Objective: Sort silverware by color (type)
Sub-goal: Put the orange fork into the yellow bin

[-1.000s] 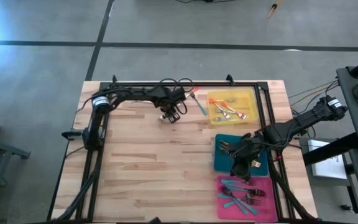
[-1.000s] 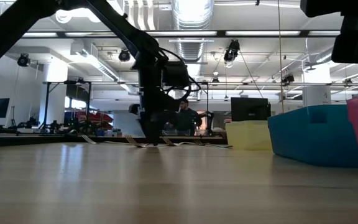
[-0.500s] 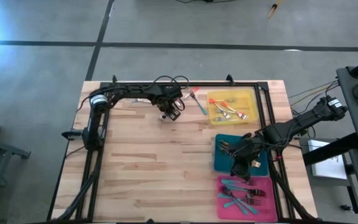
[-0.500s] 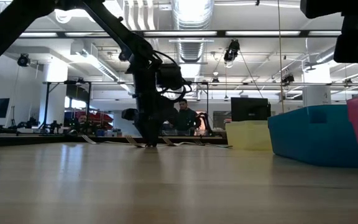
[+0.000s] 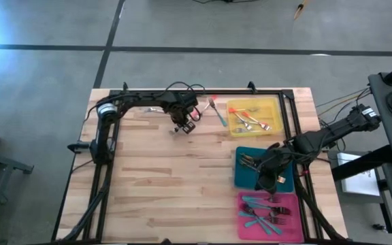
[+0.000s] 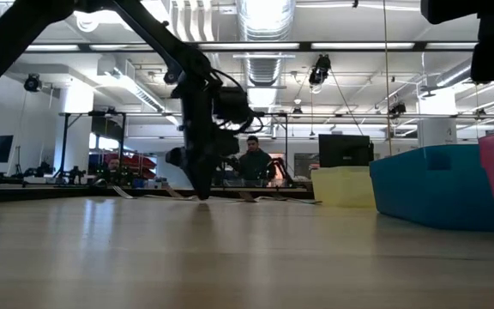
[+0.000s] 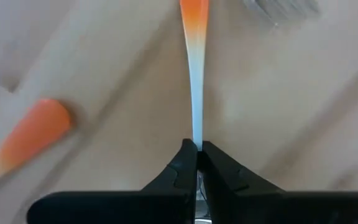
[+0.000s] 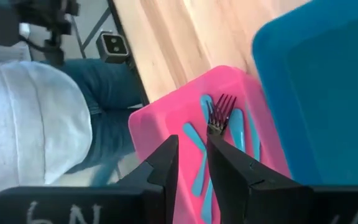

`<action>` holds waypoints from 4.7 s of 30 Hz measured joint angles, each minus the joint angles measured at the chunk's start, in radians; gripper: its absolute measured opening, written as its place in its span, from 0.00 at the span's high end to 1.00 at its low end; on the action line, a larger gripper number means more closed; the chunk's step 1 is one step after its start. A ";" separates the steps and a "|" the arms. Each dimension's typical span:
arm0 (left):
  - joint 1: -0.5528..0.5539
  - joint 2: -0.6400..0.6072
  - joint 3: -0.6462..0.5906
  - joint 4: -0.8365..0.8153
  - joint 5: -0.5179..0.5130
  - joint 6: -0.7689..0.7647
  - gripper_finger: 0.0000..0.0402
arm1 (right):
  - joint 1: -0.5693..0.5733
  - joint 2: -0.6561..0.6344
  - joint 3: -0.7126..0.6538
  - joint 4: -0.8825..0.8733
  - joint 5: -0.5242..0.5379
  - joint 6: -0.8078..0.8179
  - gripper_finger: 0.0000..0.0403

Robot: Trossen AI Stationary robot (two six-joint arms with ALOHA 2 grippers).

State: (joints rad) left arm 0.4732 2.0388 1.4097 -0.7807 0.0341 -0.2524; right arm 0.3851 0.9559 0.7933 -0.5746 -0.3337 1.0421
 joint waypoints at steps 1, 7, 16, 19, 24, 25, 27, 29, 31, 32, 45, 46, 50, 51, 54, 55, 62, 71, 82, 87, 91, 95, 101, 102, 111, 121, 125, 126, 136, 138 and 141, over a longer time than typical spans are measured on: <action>0.004 -0.008 0.006 -0.012 0.004 0.010 1.00 | -0.001 -0.001 0.000 -0.005 0.003 0.012 0.81; 0.041 -0.051 0.012 -0.019 -0.019 0.034 1.00 | -0.003 0.001 0.000 -0.028 0.048 0.040 0.81; 0.043 -0.107 0.015 0.037 0.078 0.022 1.00 | -0.120 -0.022 0.005 -0.175 0.347 0.178 0.81; 0.034 -0.127 0.015 0.097 0.167 0.000 1.00 | -0.202 -0.052 0.006 -0.208 0.425 0.196 0.81; 0.011 -0.145 0.015 0.227 0.266 -0.041 1.00 | -0.349 -0.071 0.006 -0.096 0.666 0.189 0.81; 0.005 -0.146 0.017 0.251 0.277 -0.053 1.00 | -0.381 -0.071 0.006 -0.057 0.701 0.177 0.81; -0.004 -0.146 0.017 0.295 0.290 -0.072 1.00 | -0.444 -0.061 0.006 0.043 0.727 0.137 0.81; -0.014 -0.146 0.017 0.332 0.296 -0.092 1.00 | -0.501 -0.043 0.006 0.140 0.726 0.081 0.80; -0.021 -0.146 0.017 0.375 0.299 -0.108 1.00 | -0.546 -0.019 0.006 0.231 0.718 0.039 0.78; -0.024 -0.147 0.017 0.390 0.299 -0.109 1.00 | -0.566 -0.006 0.006 0.269 0.717 0.030 0.76; -0.035 -0.152 0.044 0.416 0.299 -0.067 1.00 | -0.727 0.183 0.042 0.405 0.667 0.072 0.59; -0.037 -0.152 0.053 0.419 0.299 -0.062 1.00 | -0.732 0.201 0.048 0.409 0.667 0.079 0.58; -0.040 -0.149 0.098 0.422 0.299 -0.055 1.00 | -0.749 0.269 0.080 0.459 0.667 0.081 0.59; -0.039 -0.148 0.107 0.423 0.299 -0.053 1.00 | -0.754 0.284 0.093 0.460 0.667 0.067 0.59; -0.037 -0.146 0.127 0.421 0.298 -0.048 1.00 | -0.773 0.321 0.141 0.461 0.673 0.017 0.60; -0.037 -0.146 0.132 0.422 0.296 -0.052 1.00 | -0.779 0.331 0.158 0.459 0.674 0.004 0.60; -0.030 -0.146 0.146 0.439 0.280 -0.058 1.00 | -0.800 0.357 0.268 0.452 0.667 -0.130 0.61; -0.030 -0.146 0.146 0.490 0.271 -0.092 1.00 | -0.805 0.362 0.337 0.393 0.668 -0.205 0.67; -0.032 -0.145 0.200 0.489 0.270 -0.071 1.00 | -0.805 0.407 0.336 0.367 0.667 -0.205 0.87; -0.033 -0.145 0.200 0.468 0.269 -0.054 1.00 | -0.804 0.398 0.335 0.362 0.663 -0.259 0.97; -0.030 -0.145 0.200 0.465 0.263 -0.044 1.00 | -0.806 0.388 0.351 0.303 0.674 -0.298 0.98; -0.028 -0.145 0.200 0.464 0.263 -0.024 1.00 | -0.813 0.372 0.396 0.142 0.676 -0.357 0.98; -0.026 -0.145 0.200 0.440 0.263 -0.018 1.00 | -0.820 0.359 0.489 -0.236 0.818 -0.404 0.98; -0.025 -0.145 0.199 0.435 0.263 -0.018 1.00 | -0.820 0.359 0.502 -0.290 0.826 -0.406 0.98; -0.024 -0.145 0.198 0.363 0.263 0.015 1.00 | -0.818 0.360 0.544 -0.533 0.824 -0.399 0.98; -0.013 -0.144 0.198 0.130 0.217 0.271 1.00 | -0.818 0.374 0.539 -0.533 0.710 -0.444 0.97; 0.004 -0.118 0.198 0.049 0.136 0.330 1.00 | -0.818 0.381 0.538 -0.487 0.625 -0.468 0.93; 0.009 -0.110 0.198 0.032 0.128 0.342 1.00 | -0.818 0.383 0.538 -0.470 0.604 -0.472 0.91; 0.084 -0.094 0.070 -0.084 -0.098 0.464 1.00 | -0.805 0.389 0.537 -0.325 0.480 -0.493 0.77; 0.105 -0.094 0.021 -0.084 -0.122 0.483 0.99 | -0.801 0.389 0.537 -0.324 0.480 -0.493 0.75; 0.126 -0.093 -0.039 -0.084 -0.145 0.526 0.97 | -0.795 0.389 0.534 -0.325 0.480 -0.493 0.73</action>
State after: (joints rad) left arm 0.5997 1.9453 1.3708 -0.8651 -0.1104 0.2740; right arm -0.4099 1.3449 1.3277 -0.8993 0.1467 0.5495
